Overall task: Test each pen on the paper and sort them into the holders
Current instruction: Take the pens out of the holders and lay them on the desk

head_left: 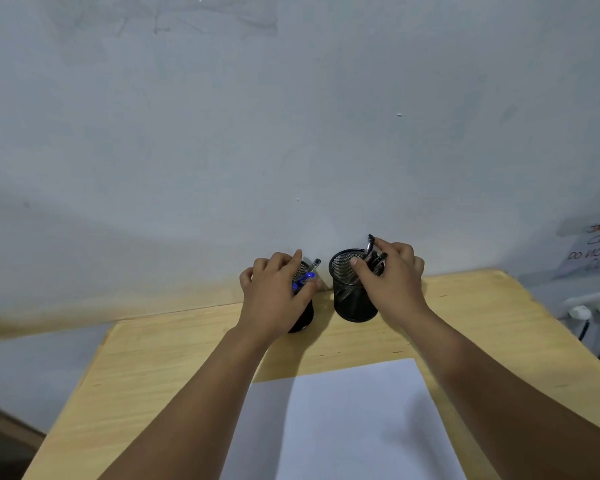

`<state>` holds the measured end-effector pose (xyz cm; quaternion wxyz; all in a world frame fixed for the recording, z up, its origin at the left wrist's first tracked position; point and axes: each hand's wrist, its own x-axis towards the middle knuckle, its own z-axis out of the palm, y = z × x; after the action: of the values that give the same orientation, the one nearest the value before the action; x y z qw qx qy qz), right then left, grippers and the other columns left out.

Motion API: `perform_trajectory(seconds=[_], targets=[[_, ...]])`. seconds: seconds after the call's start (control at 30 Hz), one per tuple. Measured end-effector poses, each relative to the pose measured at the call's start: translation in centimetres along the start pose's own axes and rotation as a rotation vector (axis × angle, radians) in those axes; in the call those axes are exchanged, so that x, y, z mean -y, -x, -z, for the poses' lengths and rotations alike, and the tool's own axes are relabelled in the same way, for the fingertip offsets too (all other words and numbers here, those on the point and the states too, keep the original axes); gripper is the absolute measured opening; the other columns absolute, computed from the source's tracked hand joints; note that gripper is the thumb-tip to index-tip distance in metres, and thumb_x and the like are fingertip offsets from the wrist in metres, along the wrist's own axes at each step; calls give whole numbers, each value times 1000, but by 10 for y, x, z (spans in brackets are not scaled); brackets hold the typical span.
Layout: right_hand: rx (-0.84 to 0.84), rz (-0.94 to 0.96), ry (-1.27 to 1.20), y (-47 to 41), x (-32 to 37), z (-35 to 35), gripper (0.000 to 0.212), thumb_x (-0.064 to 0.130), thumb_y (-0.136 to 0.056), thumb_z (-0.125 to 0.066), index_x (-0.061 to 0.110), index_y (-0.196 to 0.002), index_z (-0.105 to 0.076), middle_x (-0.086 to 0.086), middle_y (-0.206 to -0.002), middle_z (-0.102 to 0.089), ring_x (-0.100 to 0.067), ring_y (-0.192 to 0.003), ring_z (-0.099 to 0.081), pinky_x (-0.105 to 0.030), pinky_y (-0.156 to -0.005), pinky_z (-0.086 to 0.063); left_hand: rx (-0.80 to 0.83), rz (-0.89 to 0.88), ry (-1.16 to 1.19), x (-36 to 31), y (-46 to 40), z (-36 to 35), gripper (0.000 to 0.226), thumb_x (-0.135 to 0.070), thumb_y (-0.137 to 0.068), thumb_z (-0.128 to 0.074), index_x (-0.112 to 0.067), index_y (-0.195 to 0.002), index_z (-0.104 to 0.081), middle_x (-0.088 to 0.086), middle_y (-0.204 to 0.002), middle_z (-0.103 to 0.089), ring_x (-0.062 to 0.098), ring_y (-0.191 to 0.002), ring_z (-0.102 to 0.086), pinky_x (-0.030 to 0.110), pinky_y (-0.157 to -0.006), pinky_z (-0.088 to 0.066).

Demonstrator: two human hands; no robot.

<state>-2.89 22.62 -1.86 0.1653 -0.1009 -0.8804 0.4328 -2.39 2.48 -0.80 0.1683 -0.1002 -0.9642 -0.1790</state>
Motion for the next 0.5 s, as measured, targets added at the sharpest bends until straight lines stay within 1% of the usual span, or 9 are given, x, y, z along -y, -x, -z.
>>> perform_trajectory(seconds=[0.1, 0.17, 0.2, 0.3, 0.37, 0.43, 0.5], targets=[[-78, -81, -83, -4, 5, -5, 45, 45, -90, -64, 28, -131, -59, -5, -132, -48, -32, -126, -36, -42, -104, -39, -8, 48, 89, -2, 1, -2, 45, -49, -95, -51, -39, -140, -50, -15, -126, -52, 15, -124, -36, 36, -103, -18], [-115, -151, -96, -7, 8, -8, 33, 43, -91, -63, 23, -117, -66, -9, -130, -51, -35, -124, -39, -40, -95, -39, -32, 63, 131, -4, 1, -3, 37, -50, -95, -52, -45, -132, -57, -19, -120, -51, 12, -121, -36, 33, -100, -16], [-120, -187, -105, -8, 8, -9, 31, 44, -91, -63, 20, -110, -68, -10, -128, -53, -37, -122, -41, -39, -90, -38, -43, 65, 141, -5, 2, -4, 34, -51, -95, -53, -47, -127, -60, -22, -115, -50, 10, -119, -35, 31, -97, -15], [-131, -261, -173, -12, 7, -15, 34, 50, -89, -62, 18, -97, -71, -10, -120, -59, -38, -117, -45, -38, -83, -39, -78, 74, 164, -5, 2, -7, 23, -51, -93, -57, -47, -112, -69, -26, -107, -50, 8, -112, -35, 30, -92, -14], [-140, -294, -216, -13, 4, -19, 38, 55, -87, -61, 19, -94, -71, -9, -114, -64, -37, -115, -46, -41, -84, -45, -98, 88, 176, -5, 2, -9, 18, -50, -93, -57, -46, -103, -72, -26, -107, -55, 7, -111, -35, 31, -91, -14], [-145, -321, -249, -12, 4, -20, 40, 59, -85, -58, 21, -89, -70, -7, -108, -67, -36, -112, -50, -44, -86, -49, -108, 89, 171, -7, 3, -10, 17, -49, -94, -57, -45, -99, -72, -28, -104, -55, 6, -108, -33, 31, -90, -13], [-152, -334, -348, -10, 4, -20, 38, 57, -85, -57, 22, -79, -68, -7, -99, -70, -36, -106, -58, -45, -84, -53, -105, 89, 167, -8, 3, -10, 17, -48, -95, -56, -44, -96, -72, -30, -102, -56, 4, -107, -31, 30, -88, -12]])
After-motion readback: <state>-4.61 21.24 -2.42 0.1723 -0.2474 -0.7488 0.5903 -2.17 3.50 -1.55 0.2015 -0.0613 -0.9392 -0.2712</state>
